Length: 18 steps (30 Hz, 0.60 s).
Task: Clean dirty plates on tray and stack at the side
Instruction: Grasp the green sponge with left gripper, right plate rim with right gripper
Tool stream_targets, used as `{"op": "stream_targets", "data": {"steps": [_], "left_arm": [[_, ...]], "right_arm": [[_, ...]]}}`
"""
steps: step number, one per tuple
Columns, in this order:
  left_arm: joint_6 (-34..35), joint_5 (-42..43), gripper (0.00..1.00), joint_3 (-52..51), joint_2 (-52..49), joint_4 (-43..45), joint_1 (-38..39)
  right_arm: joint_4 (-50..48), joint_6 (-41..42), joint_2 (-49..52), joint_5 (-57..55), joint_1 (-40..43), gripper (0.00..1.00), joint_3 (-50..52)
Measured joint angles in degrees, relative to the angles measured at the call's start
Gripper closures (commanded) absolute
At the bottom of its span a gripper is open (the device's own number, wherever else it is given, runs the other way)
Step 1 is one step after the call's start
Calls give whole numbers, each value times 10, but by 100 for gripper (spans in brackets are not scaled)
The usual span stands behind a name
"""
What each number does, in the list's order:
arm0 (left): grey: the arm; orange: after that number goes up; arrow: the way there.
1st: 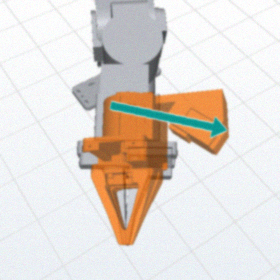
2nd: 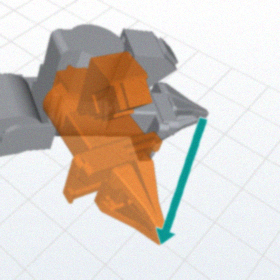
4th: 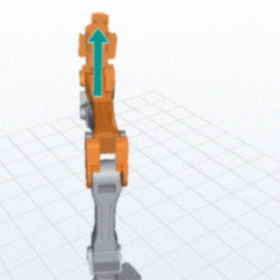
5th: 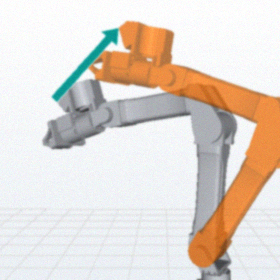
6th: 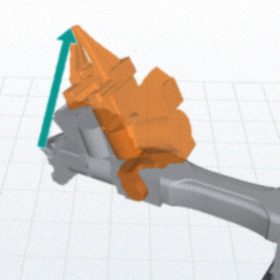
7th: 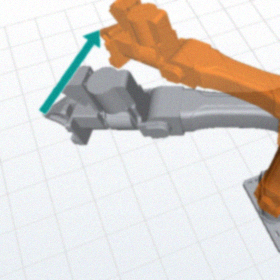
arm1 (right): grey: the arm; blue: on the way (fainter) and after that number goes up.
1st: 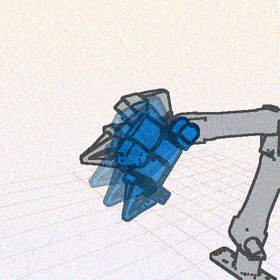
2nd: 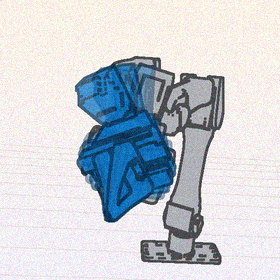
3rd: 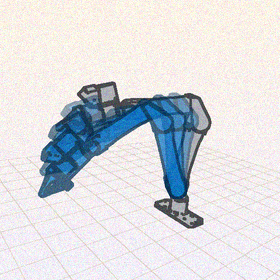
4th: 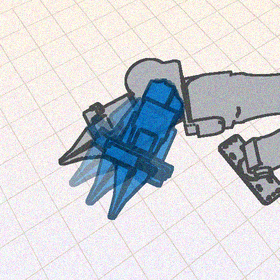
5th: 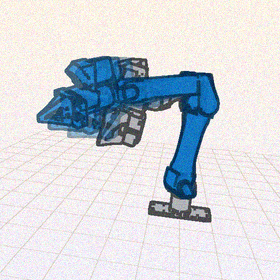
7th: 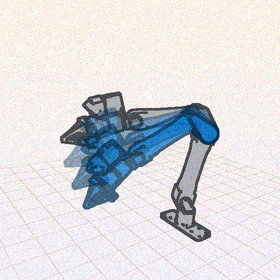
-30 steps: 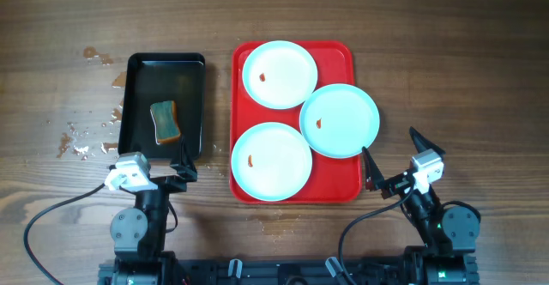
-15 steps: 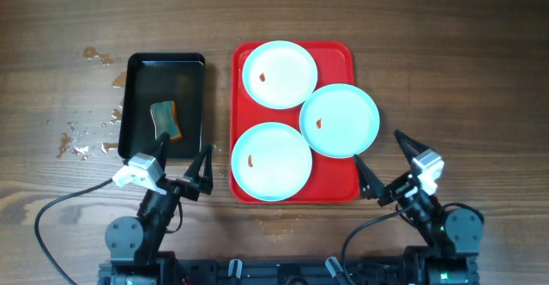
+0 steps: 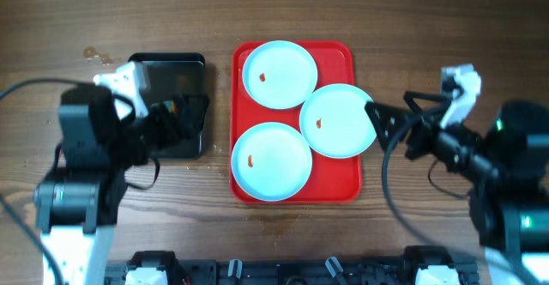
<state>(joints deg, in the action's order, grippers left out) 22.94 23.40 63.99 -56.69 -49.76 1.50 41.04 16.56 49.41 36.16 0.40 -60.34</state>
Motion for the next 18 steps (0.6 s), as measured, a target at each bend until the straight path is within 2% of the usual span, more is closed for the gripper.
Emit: {"op": "stream_targets", "data": {"steps": [2, 4, 5, 6, 7, 10, 11, 13, 15, 16, 18], "left_arm": [[1, 14, 1, 5, -31, -23, 0], [1, 7, 24, 5, -55, -34, 0], [3, -19, 25, 6, -69, -42, 1], [12, -79, 12, 7, -89, -51, 1], [20, -136, 6, 7, -110, -56, 1], [25, -230, 7, 9, -183, -45, 1], [17, -249, 13, 9, -218, -39, 1], [-14, -275, 43, 9, -286, -24, 1], [-41, -303, 63, 9, -353, -3, 1], [-53, -323, 74, 9, -391, 9, 1], [-65, -343, 91, 9, -442, 42, 0]], "right_arm": [[18, 32, 36, 10, 0, 1, 0], [27, 45, 67, 22, 0, 6, 0], [45, 41, 87, 30, 0, 11, -1], [58, 36, 103, 34, -2, 14, 0], [78, 22, 115, 33, -9, 15, -1], [127, 3, 129, -24, -59, 16, -1], [133, 0, 130, -57, -83, 16, -1], [136, -2, 130, -110, -131, 19, -1], [137, 2, 130, -141, -166, 27, -1], [137, 9, 130, -151, -179, 28, -1], [132, 17, 130, -163, -191, 30, -1]]}}
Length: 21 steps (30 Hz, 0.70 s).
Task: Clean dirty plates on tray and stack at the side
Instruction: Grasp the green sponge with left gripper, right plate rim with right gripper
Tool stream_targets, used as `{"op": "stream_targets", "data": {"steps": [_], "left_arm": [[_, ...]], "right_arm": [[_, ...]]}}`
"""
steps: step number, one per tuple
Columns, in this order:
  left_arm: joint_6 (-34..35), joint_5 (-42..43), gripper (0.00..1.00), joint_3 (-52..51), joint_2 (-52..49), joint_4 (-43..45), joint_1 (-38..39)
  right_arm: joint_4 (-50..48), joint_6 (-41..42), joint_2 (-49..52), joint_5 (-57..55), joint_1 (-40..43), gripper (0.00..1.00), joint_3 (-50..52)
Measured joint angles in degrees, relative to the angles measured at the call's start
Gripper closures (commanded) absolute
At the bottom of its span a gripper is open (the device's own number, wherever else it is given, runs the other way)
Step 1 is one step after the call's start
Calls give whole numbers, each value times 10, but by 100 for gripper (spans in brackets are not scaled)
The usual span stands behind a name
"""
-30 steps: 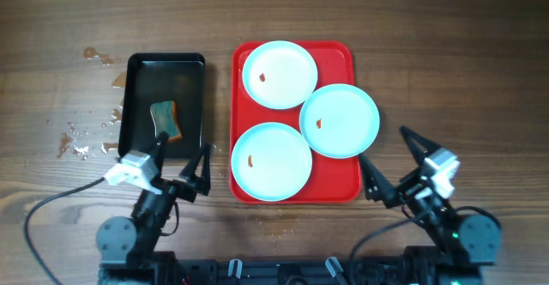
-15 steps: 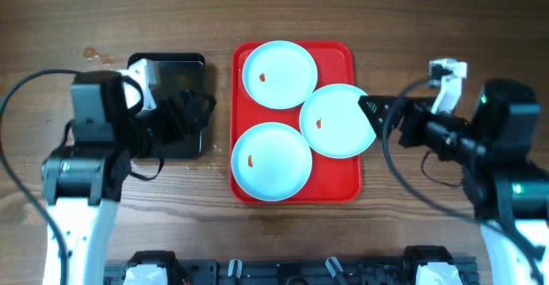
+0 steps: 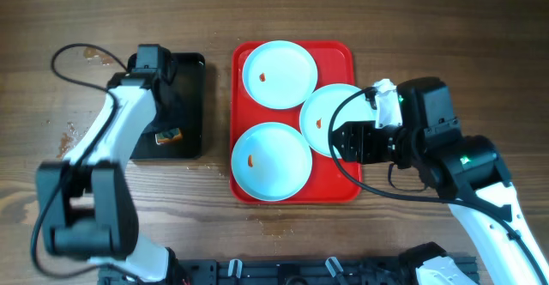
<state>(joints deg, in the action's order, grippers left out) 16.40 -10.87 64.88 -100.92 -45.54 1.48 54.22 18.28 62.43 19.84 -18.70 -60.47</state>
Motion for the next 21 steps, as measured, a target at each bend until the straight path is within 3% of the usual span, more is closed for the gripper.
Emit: {"op": "stream_targets", "data": {"steps": [1, 5, 11, 15, 17, 19, 21], "left_arm": [[-9, -2, 96, 0, -22, 23, 0], [-40, 13, 96, 0, -61, 73, 0], [-57, 19, 96, 28, -76, 41, -1], [-65, 29, 49, 39, -55, -4, -1], [-67, 35, 37, 40, -32, -5, -1], [-67, 35, 36, 40, -25, 10, -1], [-69, 34, 42, 34, -28, 37, -1]], "right_arm": [[-4, 3, 0, -5, -4, 30, 0], [-7, 10, 0, -11, -6, 33, 0], [-12, 12, 0, -15, -6, 33, 0], [-16, 12, 0, -15, -6, 33, 1], [-16, 14, 0, -15, -6, 33, 1], [-16, 19, 0, -15, -6, 33, 1], [-16, 21, 0, -15, -6, 33, 1]]}}
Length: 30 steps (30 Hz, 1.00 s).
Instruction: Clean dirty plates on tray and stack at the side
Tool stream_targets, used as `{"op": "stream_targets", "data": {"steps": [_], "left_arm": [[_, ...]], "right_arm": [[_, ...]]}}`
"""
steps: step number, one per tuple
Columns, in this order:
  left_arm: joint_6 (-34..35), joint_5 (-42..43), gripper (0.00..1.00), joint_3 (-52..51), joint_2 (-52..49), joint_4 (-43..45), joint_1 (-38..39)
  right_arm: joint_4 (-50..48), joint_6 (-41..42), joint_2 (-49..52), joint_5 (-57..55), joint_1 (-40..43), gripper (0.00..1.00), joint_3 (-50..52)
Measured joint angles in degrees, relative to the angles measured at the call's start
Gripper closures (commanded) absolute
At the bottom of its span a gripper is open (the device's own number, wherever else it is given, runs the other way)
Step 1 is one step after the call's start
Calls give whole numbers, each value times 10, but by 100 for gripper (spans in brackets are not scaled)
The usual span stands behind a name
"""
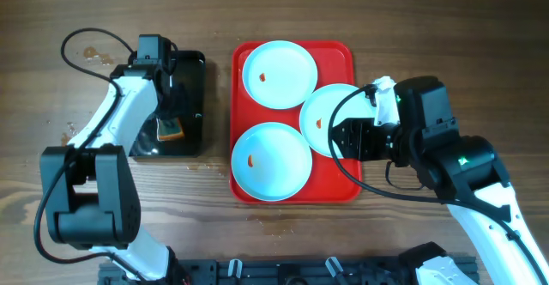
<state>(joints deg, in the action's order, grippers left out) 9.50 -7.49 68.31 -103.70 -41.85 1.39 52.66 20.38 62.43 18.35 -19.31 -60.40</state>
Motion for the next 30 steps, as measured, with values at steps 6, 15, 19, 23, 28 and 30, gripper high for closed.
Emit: {"op": "stream_targets", "data": {"steps": [6, 15, 19, 23, 28, 30], "left_arm": [[0, -4, 96, -50, -31, 63, -1], [-9, 25, 51, -33, 14, -14, -1], [-15, 31, 42, -25, 34, -13, -1], [-15, 31, 49, -37, 34, -3, -1], [-11, 51, 96, -107, 31, 62, -1], [-13, 68, 96, -128, 31, 74, -1]], "right_arm": [[-1, 4, 0, 0, 0, 33, 0], [-3, 4, 0, 0, 0, 33, 0], [-3, 4, 0, 0, 0, 33, 0], [-3, 4, 0, 0, 0, 33, 0], [-4, 4, 0, 0, 0, 33, 0], [-4, 6, 0, 0, 0, 33, 0]]}}
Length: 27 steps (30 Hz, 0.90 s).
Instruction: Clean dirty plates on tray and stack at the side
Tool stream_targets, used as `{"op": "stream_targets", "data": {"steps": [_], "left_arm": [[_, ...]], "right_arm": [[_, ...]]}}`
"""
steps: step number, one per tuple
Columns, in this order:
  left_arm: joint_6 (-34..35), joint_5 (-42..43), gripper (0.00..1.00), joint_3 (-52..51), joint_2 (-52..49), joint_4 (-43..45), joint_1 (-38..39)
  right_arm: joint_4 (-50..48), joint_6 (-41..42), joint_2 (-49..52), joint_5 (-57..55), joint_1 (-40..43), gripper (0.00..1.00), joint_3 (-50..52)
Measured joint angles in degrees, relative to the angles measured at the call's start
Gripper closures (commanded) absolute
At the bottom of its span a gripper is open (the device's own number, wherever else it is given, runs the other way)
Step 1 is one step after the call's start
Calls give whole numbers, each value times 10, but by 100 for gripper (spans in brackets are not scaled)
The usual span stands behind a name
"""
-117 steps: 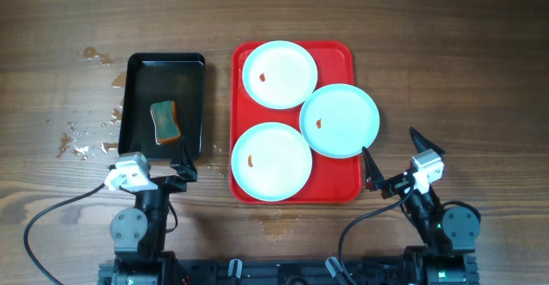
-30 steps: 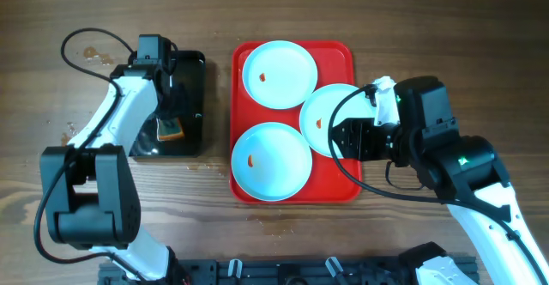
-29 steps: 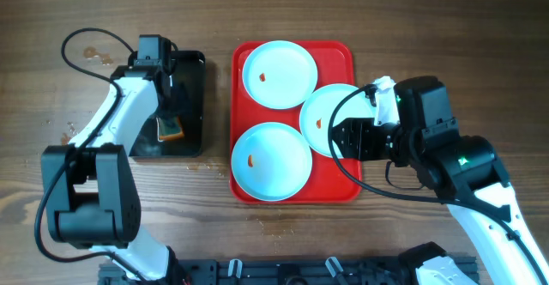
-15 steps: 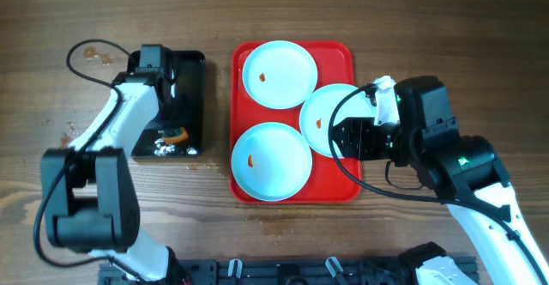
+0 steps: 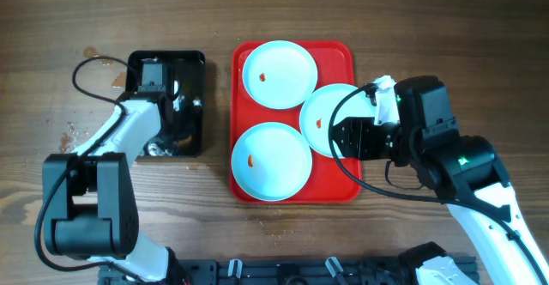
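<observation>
Three pale blue plates lie on the red tray point(image 5: 343, 191): the far plate point(image 5: 279, 73), the near plate point(image 5: 271, 160) and the right plate point(image 5: 330, 113), which overhangs the tray's right edge. Each carries a small orange-red smear. My right gripper point(image 5: 341, 137) sits low at the right plate's near-right rim; its jaws are too dark to read. My left gripper point(image 5: 174, 126) reaches down inside the black tray point(image 5: 193, 66) at the left. The sponge is hidden beneath it, and the fingers' state cannot be made out.
Small stains and crumbs mark the wooden table point(image 5: 94, 53) left of the black tray. The left arm's cable point(image 5: 81, 70) loops over that spot. A black rail point(image 5: 283, 272) runs along the table's near edge.
My left gripper has dropped lower into the black tray and now covers the orange-brown sponge that showed just under it. The right gripper and the three plates have not moved.
First both arms stood back at the table's sides, the right fingers beside the right plate. Then the left arm reached into the black tray beside the sponge, and the right gripper came onto the right plate's rim. The left gripper then closed in over the sponge and now hides it.
</observation>
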<state>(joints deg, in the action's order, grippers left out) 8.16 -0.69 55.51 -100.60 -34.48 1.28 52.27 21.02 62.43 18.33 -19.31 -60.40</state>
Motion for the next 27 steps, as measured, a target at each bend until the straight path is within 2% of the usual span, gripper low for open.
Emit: {"op": "stream_targets", "data": {"steps": [3, 4, 5, 7, 10, 12, 15, 16, 17, 18, 23, 24, 25, 26, 27], "left_arm": [[0, 1, 96, 3, 0, -9, -1], [0, -1, 85, 7, 0, -21, -1], [0, -10, 53, 15, 0, -45, 0], [-3, -28, 42, 35, 2, -71, 0], [-3, -42, 36, 57, 14, -57, 0], [-4, -45, 40, 58, 16, -34, 0], [-5, -46, 55, 57, 9, 7, 0], [-3, -46, 64, 56, 4, 11, 0], [-5, -45, 86, 53, -6, 13, 0], [-5, -41, 96, 50, -23, 14, 0], [-9, -39, 96, 49, -42, 13, 0], [-14, -39, 91, 50, -41, 9, 0], [-20, -39, 72, 53, -38, -3, 0], [-24, -39, 43, 55, -33, -16, 0], [-31, -37, 38, 56, -25, -22, 0]], "right_arm": [[0, 0, 0, 0, 0, 33, 0], [0, 0, 0, 0, 0, 33, 0], [0, 0, 0, 0, 0, 33, 0], [-3, 2, 0, 0, 0, 33, 0], [-6, 8, 0, 0, 0, 33, 0], [-7, 9, 0, 0, 0, 33, 0], [-7, 9, 0, 0, 0, 32, 0], [-5, 9, 0, 0, 0, 32, 0], [-4, 9, 0, 0, 0, 32, 0], [-4, 9, 0, 0, 0, 32, 0], [10, 9, 0, 0, 0, 32, 21], [10, 9, 0, 0, 0, 32, 27], [10, 9, 0, 0, 0, 32, 32], [9, 9, 0, 0, 0, 32, 40], [9, 9, 0, 0, 0, 32, 44]]}}
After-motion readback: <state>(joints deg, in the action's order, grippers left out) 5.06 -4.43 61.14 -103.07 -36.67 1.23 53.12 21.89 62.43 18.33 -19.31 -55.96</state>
